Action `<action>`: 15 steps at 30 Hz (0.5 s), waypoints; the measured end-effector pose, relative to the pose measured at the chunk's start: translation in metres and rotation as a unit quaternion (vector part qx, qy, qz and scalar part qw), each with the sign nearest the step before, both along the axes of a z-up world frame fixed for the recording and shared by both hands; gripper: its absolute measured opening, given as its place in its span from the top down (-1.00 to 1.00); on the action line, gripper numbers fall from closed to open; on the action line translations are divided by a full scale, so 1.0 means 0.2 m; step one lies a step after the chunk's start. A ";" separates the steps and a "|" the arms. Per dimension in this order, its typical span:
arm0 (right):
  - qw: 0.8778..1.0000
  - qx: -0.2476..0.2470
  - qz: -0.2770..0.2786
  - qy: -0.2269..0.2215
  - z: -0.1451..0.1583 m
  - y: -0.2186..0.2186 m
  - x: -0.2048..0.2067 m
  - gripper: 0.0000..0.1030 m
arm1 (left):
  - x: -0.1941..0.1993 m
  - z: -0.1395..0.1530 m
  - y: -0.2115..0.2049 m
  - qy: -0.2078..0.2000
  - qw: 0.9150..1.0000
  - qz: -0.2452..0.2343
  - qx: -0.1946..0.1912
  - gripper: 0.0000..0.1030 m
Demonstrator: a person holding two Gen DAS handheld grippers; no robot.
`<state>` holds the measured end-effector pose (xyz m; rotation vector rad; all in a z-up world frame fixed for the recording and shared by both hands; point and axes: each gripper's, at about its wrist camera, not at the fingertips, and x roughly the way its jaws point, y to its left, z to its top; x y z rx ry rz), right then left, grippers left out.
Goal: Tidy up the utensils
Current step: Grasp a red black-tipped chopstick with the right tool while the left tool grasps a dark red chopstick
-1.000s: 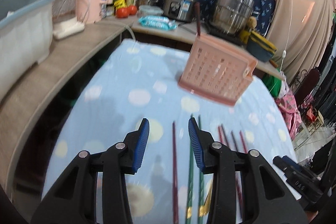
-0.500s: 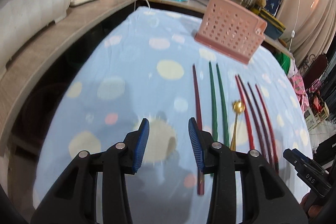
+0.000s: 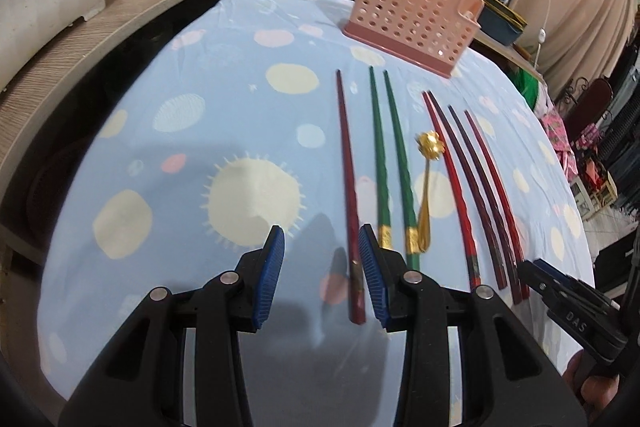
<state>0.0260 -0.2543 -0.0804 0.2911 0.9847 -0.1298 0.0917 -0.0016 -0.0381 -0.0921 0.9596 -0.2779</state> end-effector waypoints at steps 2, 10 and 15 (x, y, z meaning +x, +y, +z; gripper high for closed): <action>1.000 -0.002 0.000 0.000 0.00 0.00 0.00 0.46 | -0.01 -0.02 -0.02 0.004 1.000 -0.006 0.002 0.28; 1.000 -0.011 0.004 0.000 -0.01 0.01 0.01 0.65 | -0.04 -0.07 -0.06 0.018 1.000 -0.019 0.008 0.29; 1.000 -0.014 0.009 -0.001 -0.01 0.02 0.00 0.72 | -0.06 -0.08 -0.07 0.017 0.999 -0.022 0.017 0.30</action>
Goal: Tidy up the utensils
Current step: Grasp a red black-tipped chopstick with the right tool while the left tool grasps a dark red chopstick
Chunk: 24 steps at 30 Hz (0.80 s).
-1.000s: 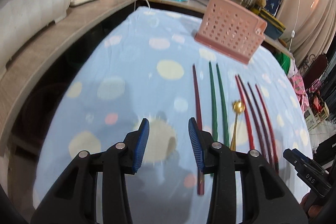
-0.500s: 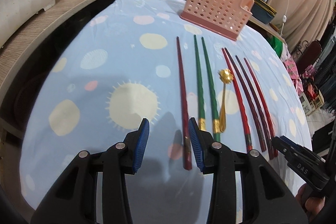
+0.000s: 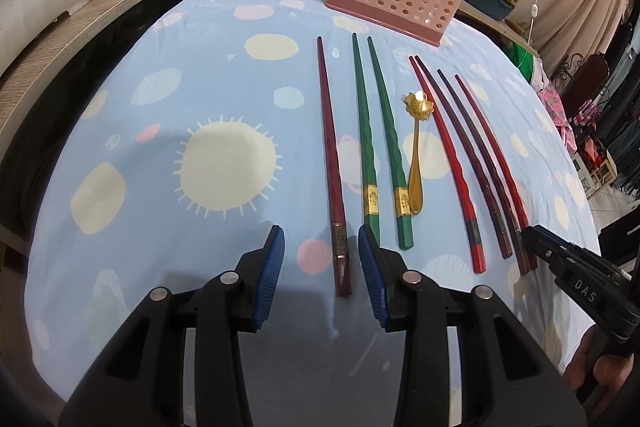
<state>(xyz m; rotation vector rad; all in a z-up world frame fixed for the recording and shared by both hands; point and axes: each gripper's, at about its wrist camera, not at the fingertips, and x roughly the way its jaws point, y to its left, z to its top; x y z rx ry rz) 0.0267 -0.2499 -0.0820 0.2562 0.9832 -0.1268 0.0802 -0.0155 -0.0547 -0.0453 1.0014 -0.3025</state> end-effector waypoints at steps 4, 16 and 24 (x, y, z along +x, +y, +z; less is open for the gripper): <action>1.000 0.002 0.001 -0.001 0.00 0.00 -0.01 0.78 | -0.01 -0.01 -0.01 -0.001 1.000 -0.005 0.007 0.33; 1.000 0.003 0.003 -0.001 0.00 0.00 -0.02 0.85 | -0.03 -0.02 -0.03 0.004 1.000 -0.021 0.008 0.85; 1.000 0.004 0.002 -0.006 0.01 0.01 -0.04 0.86 | -0.03 0.01 0.00 0.008 1.000 -0.016 -0.007 0.86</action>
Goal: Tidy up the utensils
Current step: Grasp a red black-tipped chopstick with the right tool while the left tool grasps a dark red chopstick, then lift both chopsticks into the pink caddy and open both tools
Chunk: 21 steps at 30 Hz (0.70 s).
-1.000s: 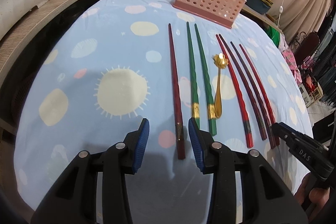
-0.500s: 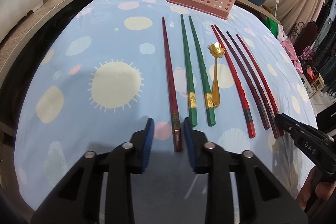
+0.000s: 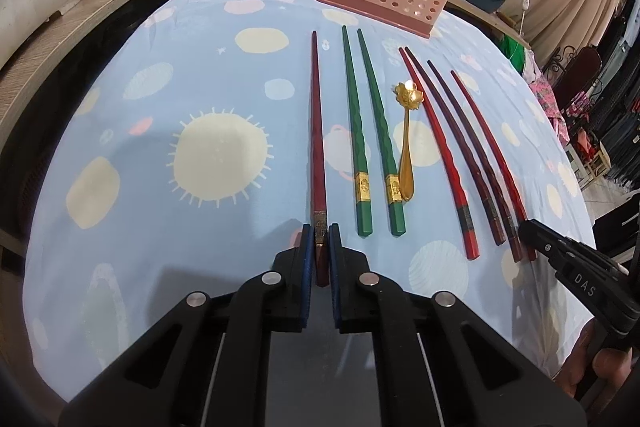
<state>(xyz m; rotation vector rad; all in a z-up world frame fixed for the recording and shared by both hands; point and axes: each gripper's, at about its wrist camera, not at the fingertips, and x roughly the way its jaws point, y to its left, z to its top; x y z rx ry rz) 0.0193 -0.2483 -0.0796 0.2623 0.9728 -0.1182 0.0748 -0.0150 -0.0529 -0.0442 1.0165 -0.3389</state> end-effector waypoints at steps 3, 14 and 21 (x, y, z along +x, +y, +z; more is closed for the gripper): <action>1.000 -0.002 -0.001 -0.006 0.02 0.00 -0.01 0.86 | 0.00 0.02 0.02 -0.004 1.000 0.004 -0.004 0.86; 0.999 -0.001 -0.008 -0.051 0.19 -0.05 -0.04 0.86 | 0.00 0.19 0.06 -0.033 0.999 0.009 -0.023 0.86; 0.995 0.008 -0.021 -0.097 0.37 -0.12 -0.03 0.86 | 0.04 0.34 0.09 -0.055 0.997 0.016 -0.043 0.86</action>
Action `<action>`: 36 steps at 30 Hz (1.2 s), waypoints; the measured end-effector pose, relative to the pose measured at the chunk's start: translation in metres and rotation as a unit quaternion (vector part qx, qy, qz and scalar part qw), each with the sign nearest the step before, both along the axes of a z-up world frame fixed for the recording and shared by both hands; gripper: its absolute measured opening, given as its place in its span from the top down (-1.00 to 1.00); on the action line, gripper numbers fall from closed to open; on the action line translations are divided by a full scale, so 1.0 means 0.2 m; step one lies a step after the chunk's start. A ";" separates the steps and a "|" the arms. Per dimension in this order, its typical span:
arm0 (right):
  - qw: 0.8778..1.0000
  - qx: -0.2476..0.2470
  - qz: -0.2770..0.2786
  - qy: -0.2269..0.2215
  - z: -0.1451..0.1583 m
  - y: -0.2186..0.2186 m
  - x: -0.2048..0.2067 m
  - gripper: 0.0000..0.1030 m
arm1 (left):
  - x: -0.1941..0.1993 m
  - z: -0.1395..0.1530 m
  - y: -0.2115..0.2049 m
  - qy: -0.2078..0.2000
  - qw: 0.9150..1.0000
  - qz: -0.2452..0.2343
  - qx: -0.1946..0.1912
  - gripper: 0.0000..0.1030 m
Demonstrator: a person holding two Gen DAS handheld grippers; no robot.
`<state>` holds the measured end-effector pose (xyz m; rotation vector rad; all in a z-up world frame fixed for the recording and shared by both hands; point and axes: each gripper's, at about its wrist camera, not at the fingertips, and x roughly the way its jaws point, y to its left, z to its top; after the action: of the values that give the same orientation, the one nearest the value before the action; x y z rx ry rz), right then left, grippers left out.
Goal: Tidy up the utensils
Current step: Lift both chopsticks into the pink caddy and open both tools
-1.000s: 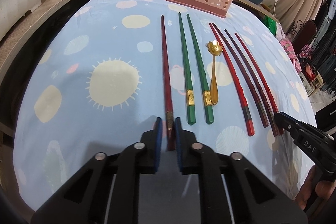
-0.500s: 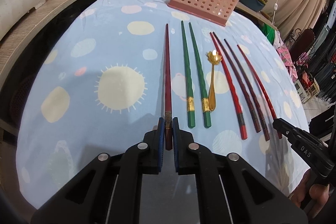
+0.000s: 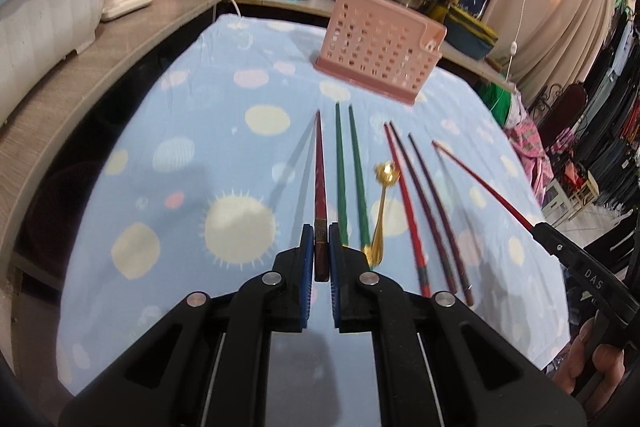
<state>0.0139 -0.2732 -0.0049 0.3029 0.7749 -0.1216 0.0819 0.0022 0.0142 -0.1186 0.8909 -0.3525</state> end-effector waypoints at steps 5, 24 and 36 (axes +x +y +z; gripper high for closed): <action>0.999 0.000 -0.008 -0.038 0.14 -0.05 0.03 0.86 | 0.06 0.13 0.00 -0.028 1.000 0.007 -0.013 0.86; 0.991 0.026 -0.030 -0.131 0.51 -0.27 0.27 0.87 | 0.39 0.56 -0.07 -0.117 0.992 0.012 -0.034 0.86; 0.984 0.008 -0.024 -0.177 0.71 -0.31 0.48 0.87 | 0.63 0.84 -0.19 -0.175 0.983 -0.001 -0.050 0.87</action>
<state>0.1103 -0.3355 0.1370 0.3467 0.4166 -0.1044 0.2077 -0.0367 0.1832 -0.1433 0.5252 -0.4064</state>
